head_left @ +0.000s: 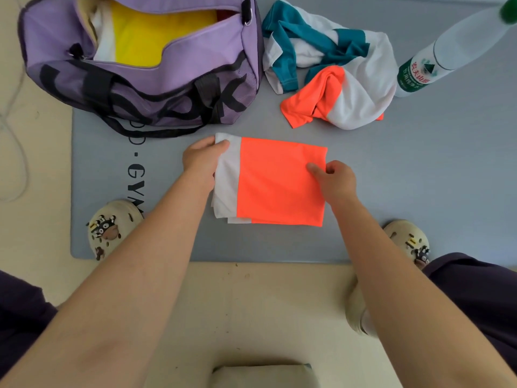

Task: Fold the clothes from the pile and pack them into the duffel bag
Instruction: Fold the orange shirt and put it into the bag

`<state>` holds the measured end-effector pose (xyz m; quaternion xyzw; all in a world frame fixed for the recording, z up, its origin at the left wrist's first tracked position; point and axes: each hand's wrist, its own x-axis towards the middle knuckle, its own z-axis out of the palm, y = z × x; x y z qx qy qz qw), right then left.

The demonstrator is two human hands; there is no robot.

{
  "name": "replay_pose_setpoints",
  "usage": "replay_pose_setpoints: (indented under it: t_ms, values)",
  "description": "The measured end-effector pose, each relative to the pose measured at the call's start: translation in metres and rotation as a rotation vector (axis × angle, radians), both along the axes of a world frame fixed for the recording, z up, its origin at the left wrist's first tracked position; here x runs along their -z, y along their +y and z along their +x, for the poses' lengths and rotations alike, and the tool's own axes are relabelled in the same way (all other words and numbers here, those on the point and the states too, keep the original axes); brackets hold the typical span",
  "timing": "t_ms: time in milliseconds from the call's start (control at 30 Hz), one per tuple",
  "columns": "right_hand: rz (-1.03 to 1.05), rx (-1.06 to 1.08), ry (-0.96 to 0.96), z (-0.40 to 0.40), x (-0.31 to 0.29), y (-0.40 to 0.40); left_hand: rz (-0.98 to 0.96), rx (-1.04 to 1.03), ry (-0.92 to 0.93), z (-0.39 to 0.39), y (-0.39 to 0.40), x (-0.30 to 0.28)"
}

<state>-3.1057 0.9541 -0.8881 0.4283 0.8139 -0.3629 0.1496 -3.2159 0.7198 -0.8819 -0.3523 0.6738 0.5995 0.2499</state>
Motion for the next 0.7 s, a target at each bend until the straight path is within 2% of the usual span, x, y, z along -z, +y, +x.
replay_pose_setpoints:
  t_ms: [100,300,433,533,633,700]
  values:
    - [0.016,0.029,0.013,0.006,-0.003,-0.004,-0.125,0.057,0.078,0.011,-0.006,0.006]
    - [0.104,0.062,-0.033,0.037,-0.011,-0.023,-0.454,0.345,0.048,0.064,-0.03,0.018]
    - [0.038,0.04,-0.108,0.051,-0.01,-0.034,-0.448,0.408,-0.064,0.089,-0.034,0.021]
    - [-0.027,0.038,-0.078,0.056,-0.008,-0.034,-0.434,0.469,-0.063,0.096,-0.037,0.022]
    - [-0.01,-0.038,-0.153,0.06,-0.01,-0.027,-0.591,0.55,-0.005,0.094,-0.043,0.015]
    - [0.021,-0.013,-0.119,0.06,-0.011,-0.021,-0.652,0.452,0.107,0.088,-0.041,0.008]
